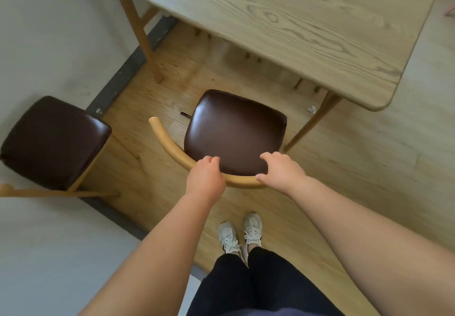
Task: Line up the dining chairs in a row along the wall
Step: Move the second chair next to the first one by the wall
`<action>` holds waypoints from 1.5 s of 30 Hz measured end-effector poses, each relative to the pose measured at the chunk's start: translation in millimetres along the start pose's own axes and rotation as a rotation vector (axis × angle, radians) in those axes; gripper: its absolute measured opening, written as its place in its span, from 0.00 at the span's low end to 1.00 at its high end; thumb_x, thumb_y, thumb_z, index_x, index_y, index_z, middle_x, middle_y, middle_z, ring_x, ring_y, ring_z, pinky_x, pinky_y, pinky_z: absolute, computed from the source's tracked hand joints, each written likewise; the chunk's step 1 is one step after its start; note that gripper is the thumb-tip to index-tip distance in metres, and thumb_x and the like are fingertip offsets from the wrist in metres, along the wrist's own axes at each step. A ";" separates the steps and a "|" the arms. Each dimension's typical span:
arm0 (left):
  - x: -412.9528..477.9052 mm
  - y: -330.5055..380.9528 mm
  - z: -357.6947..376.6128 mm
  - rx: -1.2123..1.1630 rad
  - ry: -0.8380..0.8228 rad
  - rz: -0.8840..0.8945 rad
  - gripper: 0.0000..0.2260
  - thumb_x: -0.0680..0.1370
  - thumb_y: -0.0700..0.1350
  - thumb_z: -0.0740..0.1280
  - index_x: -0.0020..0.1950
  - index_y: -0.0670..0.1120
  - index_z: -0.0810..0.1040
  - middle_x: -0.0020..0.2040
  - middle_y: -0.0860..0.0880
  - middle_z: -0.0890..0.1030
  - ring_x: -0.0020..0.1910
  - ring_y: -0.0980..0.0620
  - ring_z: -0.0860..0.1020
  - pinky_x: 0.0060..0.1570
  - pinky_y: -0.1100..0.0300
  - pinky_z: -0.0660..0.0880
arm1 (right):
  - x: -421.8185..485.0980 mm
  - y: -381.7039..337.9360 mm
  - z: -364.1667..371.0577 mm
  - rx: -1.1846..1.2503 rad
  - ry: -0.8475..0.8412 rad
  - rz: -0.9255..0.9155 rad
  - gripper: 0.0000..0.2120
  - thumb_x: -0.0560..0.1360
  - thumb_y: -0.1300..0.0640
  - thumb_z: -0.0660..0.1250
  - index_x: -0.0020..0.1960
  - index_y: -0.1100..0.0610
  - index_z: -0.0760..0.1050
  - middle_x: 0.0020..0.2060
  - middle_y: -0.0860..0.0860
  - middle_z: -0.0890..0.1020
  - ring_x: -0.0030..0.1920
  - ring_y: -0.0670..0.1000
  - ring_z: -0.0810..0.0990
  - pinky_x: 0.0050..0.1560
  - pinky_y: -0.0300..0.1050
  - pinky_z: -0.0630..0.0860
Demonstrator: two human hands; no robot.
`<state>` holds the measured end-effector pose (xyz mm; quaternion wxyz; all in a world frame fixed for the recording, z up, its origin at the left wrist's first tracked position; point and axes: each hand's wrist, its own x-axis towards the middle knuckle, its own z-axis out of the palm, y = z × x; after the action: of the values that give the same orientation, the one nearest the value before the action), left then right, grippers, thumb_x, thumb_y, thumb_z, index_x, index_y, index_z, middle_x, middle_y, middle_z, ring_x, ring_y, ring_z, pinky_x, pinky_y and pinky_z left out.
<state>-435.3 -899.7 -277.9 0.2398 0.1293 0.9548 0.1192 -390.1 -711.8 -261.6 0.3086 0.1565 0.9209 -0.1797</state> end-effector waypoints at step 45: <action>-19.2 -26.5 72.6 -1.616 0.282 -1.119 0.11 0.75 0.39 0.71 0.56 0.40 0.74 0.41 0.46 0.78 0.39 0.48 0.78 0.35 0.55 0.77 | 36.1 -8.2 93.8 -0.341 -0.349 -0.435 0.11 0.68 0.61 0.61 0.49 0.49 0.71 0.40 0.48 0.79 0.41 0.53 0.79 0.33 0.44 0.70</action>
<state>-388.4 -918.4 -339.6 0.1620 -0.5577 0.5300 0.6179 -372.8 -752.8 -352.1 0.4377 -0.1309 0.8829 -0.1087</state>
